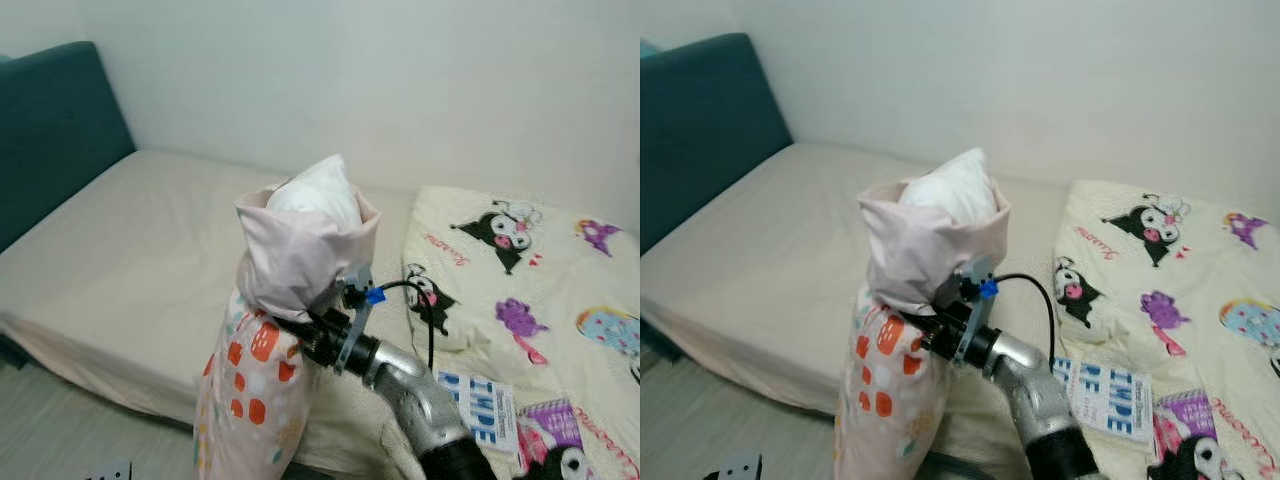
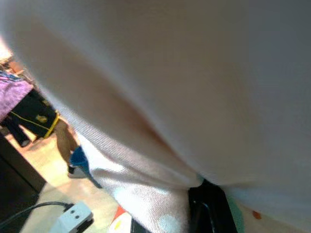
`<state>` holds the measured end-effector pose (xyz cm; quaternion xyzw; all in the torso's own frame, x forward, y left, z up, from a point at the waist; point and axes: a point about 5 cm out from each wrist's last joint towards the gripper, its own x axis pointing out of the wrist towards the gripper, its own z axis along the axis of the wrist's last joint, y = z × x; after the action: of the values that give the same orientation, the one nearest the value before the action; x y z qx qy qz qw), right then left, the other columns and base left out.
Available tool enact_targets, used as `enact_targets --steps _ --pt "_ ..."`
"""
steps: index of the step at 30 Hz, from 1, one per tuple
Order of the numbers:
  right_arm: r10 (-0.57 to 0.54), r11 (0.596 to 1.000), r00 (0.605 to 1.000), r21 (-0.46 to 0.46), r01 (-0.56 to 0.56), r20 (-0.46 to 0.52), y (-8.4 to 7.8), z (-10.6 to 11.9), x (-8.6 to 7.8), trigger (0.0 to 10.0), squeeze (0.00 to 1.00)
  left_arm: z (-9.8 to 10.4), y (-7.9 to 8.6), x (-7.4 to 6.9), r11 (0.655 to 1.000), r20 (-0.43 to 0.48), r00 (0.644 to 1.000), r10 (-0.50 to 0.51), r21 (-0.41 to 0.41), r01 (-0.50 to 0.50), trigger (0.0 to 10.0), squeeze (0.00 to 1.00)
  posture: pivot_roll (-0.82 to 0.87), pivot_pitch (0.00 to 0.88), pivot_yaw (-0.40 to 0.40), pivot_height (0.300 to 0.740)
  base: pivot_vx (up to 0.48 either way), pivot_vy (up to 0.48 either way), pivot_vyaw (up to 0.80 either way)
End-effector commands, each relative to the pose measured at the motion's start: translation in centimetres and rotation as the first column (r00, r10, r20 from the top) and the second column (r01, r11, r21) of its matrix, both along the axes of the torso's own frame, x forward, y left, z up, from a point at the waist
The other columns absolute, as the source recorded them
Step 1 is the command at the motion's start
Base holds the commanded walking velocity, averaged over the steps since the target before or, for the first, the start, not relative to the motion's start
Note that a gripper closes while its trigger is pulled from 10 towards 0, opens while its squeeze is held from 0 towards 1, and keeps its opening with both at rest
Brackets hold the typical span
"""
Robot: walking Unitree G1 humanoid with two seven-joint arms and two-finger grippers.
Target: Clean up the room
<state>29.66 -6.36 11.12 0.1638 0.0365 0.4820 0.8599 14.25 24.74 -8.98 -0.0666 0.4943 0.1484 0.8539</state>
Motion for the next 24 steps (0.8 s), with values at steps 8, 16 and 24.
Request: enact_targets --steps 8,16,24 --pt "0.045 0.999 0.999 0.017 -0.045 0.025 1.08 0.6 -0.42 0.0 0.0 -0.34 -0.29 -0.75 1.0 -0.013 1.0 0.006 -0.007 -0.006 10.0 0.0 -0.11 0.021 0.002 0.74 0.0 0.0 0.69" --pt "0.049 0.998 0.998 0.027 -0.05 0.025 1.23 0.7 -0.51 0.0 0.0 -0.45 -0.42 -1.01 1.0 -0.008 1.0 0.014 -0.018 -0.014 10.0 0.0 -0.11 0.024 0.006 0.74 0.0 0.0 0.69" --pt "0.05 0.998 0.998 0.034 -0.051 0.029 1.25 0.86 -0.54 0.0 0.0 -0.46 -0.49 -1.04 1.0 -0.004 1.0 0.013 -0.025 -0.013 10.0 0.0 -0.11 0.026 0.006 0.74 0.0 0.0 0.69"
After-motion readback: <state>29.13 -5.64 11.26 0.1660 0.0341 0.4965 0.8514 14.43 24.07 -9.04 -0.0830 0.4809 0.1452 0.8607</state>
